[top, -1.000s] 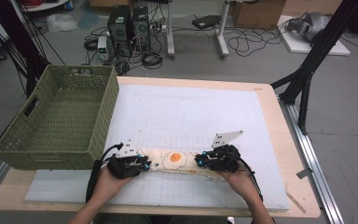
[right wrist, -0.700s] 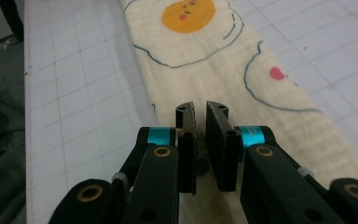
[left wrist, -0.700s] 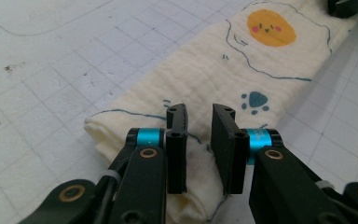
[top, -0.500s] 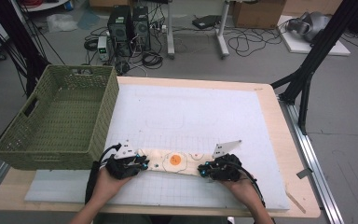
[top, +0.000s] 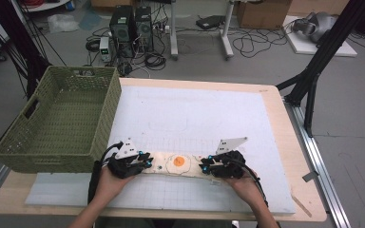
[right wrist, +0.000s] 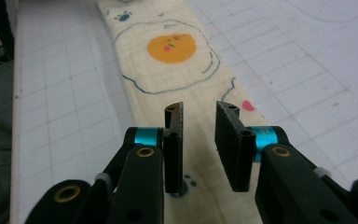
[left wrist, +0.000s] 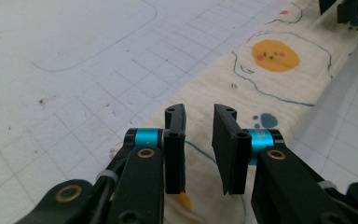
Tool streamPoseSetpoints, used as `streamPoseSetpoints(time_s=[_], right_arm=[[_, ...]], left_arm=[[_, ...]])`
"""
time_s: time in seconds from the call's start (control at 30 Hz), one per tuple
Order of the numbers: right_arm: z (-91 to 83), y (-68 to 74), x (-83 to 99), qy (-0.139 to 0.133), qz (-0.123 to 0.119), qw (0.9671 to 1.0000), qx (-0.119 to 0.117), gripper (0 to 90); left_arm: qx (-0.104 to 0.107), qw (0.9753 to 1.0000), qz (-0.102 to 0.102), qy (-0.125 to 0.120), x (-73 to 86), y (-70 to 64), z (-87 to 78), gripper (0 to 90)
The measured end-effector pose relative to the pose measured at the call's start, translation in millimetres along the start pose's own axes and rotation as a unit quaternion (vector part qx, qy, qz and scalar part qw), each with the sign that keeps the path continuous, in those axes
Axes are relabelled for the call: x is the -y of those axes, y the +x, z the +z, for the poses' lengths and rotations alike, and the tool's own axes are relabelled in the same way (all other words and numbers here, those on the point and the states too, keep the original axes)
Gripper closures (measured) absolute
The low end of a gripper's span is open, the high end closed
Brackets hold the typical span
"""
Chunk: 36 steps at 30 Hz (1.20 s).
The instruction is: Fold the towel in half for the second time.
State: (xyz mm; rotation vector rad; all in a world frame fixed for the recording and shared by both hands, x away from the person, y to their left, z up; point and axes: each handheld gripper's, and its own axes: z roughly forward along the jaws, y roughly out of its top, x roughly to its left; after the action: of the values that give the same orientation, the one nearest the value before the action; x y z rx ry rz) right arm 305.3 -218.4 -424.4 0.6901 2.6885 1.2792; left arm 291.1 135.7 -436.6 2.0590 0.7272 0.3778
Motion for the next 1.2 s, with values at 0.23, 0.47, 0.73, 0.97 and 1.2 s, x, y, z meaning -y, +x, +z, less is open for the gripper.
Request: streamPoseSetpoints(time_s=[0.23, 0.47, 0.73, 0.97, 1.2], right_arm=[[-2.0, -3.4, 9.5, 0.019, -0.005, 0.9997, 0.017, 66.1], [-13.8, -6.6, 22.5, 0.015, 0.000, 0.9994, 0.032, 62.6], [-22.0, -7.6, 34.6, 0.014, 0.006, 0.9992, 0.037, 60.4], [-26.0, -6.5, 39.2, 0.013, 0.002, 0.9989, 0.045, 58.8], [-27.9, -4.3, 42.8, 0.013, 0.000, 0.9987, 0.049, 58.5]], left_arm=[[-0.003, 0.9999, -0.007, 0.016, 9.1, 4.2, 1.5, 71.0], [-0.008, 0.9998, -0.002, 0.019, 11.4, 6.0, -1.8, 69.3], [-0.010, 0.9998, -0.002, 0.020, 13.3, 5.6, -2.2, 68.7], [-0.013, 0.9997, 0.005, 0.020, 14.9, 4.3, -2.4, 68.7], [-0.015, 0.9996, 0.009, 0.021, 15.3, 3.1, -1.7, 68.5]])
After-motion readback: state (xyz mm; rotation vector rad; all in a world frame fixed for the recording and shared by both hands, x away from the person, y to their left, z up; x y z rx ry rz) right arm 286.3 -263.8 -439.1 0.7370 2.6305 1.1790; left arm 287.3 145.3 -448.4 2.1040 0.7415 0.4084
